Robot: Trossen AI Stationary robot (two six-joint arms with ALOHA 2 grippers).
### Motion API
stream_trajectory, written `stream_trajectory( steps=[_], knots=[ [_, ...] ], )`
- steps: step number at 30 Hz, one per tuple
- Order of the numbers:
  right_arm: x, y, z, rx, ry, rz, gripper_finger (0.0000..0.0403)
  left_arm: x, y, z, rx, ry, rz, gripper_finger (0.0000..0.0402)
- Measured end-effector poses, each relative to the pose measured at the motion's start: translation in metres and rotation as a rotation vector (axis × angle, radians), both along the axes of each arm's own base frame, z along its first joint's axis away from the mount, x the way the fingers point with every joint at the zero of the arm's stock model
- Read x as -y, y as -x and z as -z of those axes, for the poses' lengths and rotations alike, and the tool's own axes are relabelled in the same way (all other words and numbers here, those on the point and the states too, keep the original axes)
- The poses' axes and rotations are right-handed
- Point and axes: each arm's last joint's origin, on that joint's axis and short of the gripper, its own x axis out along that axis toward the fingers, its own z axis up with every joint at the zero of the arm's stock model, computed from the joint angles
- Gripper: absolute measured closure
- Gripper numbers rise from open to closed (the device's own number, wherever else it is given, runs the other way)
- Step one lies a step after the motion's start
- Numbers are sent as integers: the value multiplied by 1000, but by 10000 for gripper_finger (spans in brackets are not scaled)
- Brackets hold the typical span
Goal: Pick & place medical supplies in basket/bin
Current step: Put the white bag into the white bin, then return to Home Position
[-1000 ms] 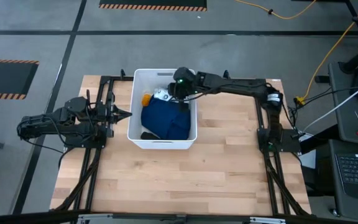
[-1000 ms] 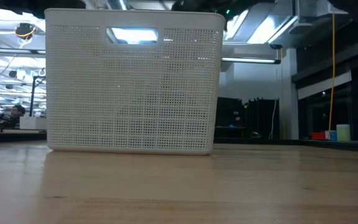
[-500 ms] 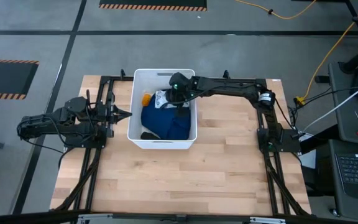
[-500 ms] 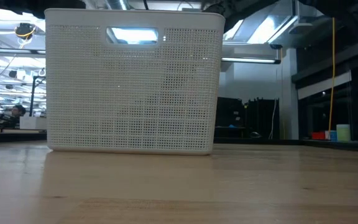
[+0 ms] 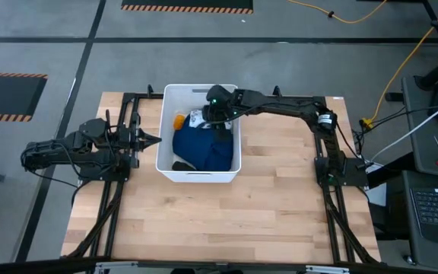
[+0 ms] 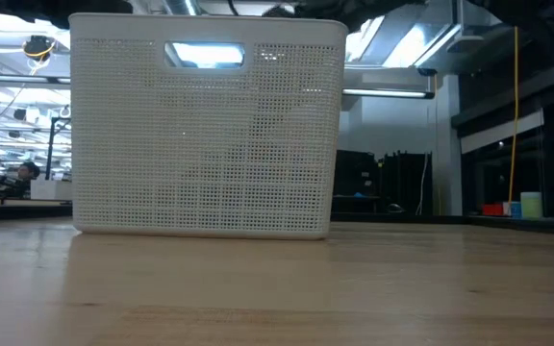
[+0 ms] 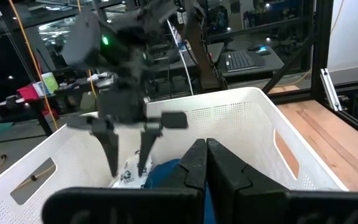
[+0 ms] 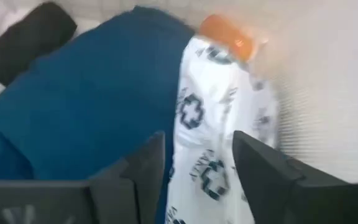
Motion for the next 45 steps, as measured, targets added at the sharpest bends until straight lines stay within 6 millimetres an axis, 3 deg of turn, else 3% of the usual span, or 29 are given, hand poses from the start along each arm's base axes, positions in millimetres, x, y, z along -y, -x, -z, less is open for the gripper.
stream_trajectory(
  steps=[6,10,15,20,23,26,30,35,41,45],
  knots=[
    [0,-1,-43,63,30,-2,194,0,0,0,0,0,-2,395],
    [0,0,-60,74,62,-32,204,0,0,0,-3,-22,-7,395],
    [17,17,-92,133,93,8,269,-2,0,1,-25,-119,-78,398],
    [28,43,-110,145,73,75,374,-4,2,0,-26,-128,-155,398],
    [24,57,-123,182,71,86,393,-4,2,1,-29,-127,-149,400],
    [19,69,-124,203,77,87,395,-4,2,1,-32,-134,-154,400],
    [12,85,-110,241,91,88,399,-4,3,1,-35,-150,-151,397],
    [-1,114,-102,384,146,91,400,-3,12,3,17,-127,-149,400],
    [-17,151,-94,518,161,119,401,-2,24,19,138,-118,-164,400],
    [-25,169,-77,554,149,138,401,-2,22,29,134,-116,-176,399]
  ],
)
